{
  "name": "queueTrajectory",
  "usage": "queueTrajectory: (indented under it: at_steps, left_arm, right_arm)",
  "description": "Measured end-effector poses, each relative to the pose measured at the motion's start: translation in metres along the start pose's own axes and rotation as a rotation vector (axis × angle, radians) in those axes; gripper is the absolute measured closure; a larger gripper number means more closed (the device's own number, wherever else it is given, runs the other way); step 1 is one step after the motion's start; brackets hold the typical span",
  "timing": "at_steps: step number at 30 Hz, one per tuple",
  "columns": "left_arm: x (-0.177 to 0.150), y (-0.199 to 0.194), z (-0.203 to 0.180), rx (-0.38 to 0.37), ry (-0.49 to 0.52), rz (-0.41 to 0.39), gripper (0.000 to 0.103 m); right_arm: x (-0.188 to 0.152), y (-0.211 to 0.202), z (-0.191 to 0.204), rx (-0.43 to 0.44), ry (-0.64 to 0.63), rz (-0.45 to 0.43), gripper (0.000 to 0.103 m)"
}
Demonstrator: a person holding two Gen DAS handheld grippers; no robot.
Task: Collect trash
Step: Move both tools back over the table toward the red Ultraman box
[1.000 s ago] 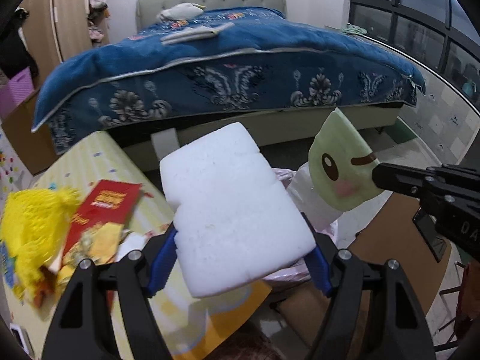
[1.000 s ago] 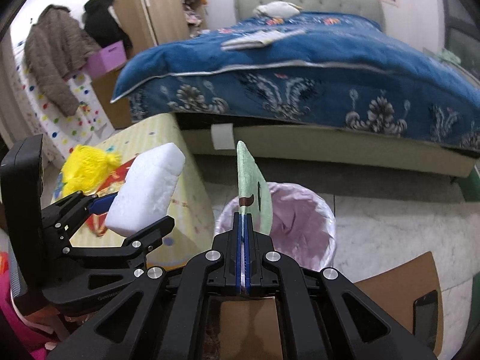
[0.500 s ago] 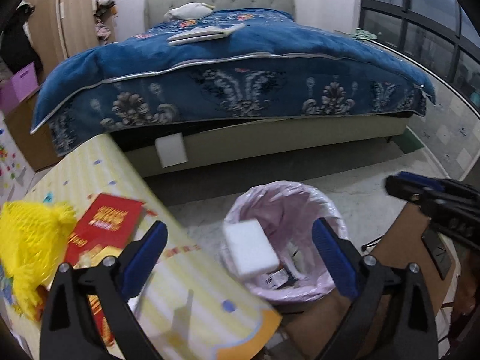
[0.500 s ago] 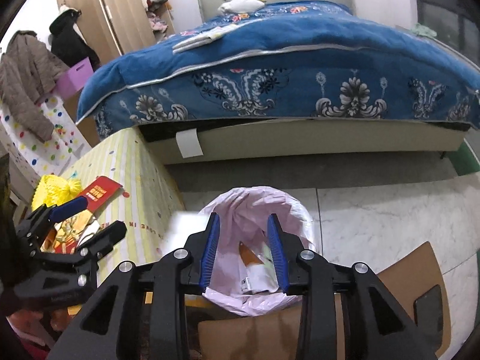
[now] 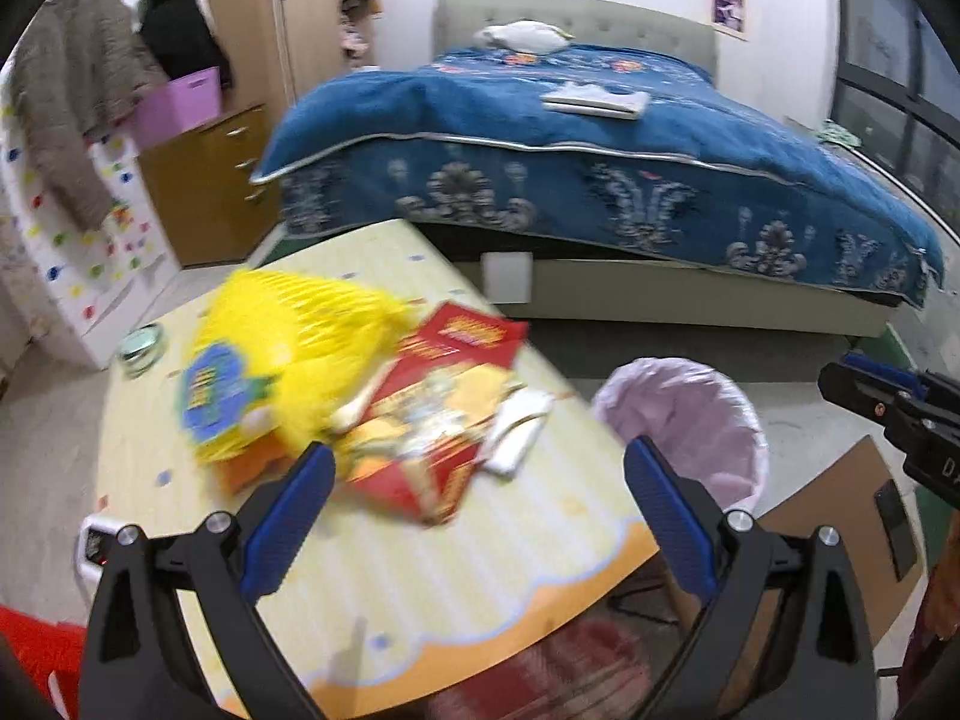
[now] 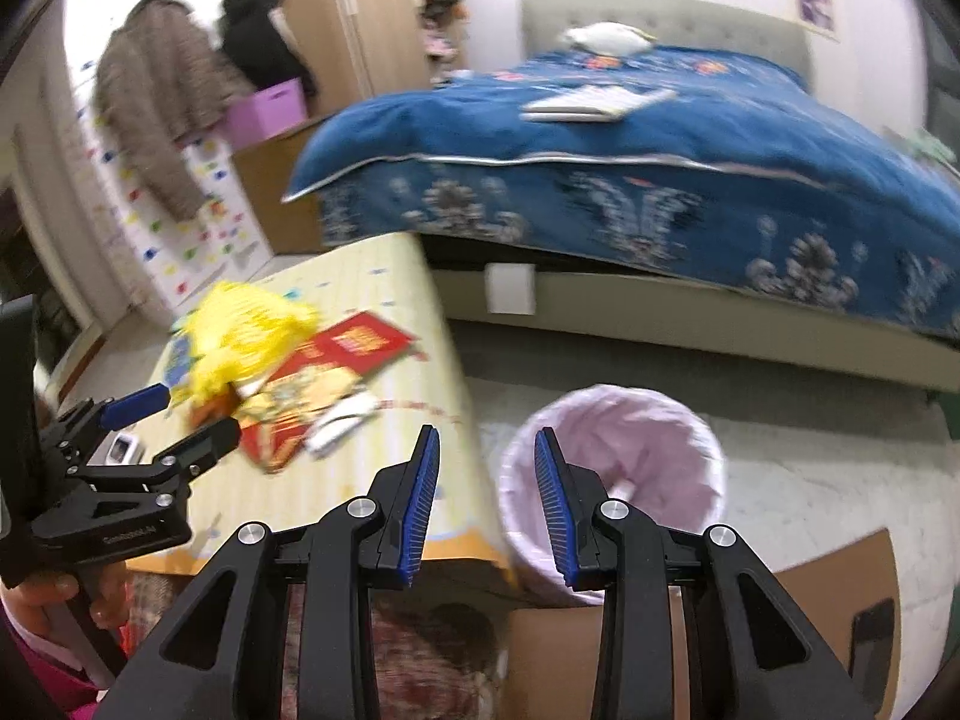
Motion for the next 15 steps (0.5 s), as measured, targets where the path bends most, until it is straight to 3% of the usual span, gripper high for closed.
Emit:
queueTrajectory:
  at_steps: [4, 12, 15]
  left_arm:
    - [-0.013, -0.016, 0.035, 0.055, -0.053, -0.011, 0.009]
    - [-0.038, -0.032, 0.105, 0.166, -0.149, -0.011, 0.009]
    - [-0.047, -0.033, 0.129, 0.202, -0.187, -0.001, 0.009]
  right_arm:
    - [-0.002, 0.01, 0.035, 0.026, -0.066, 0.022, 0.066]
    - [-0.013, 0.05, 0.087, 0.061, -0.159, 0.096, 0.052]
    - [-0.014, 0.067, 0.103, 0.072, -0.19, 0.113, 0.041]
Point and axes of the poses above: each gripper's, at about its wrist camera, not at the fingertips, and y roughly the way its jaws point, z to its left, x to its top, the point moved 4 cm from there along y, roughly the way its jaws point
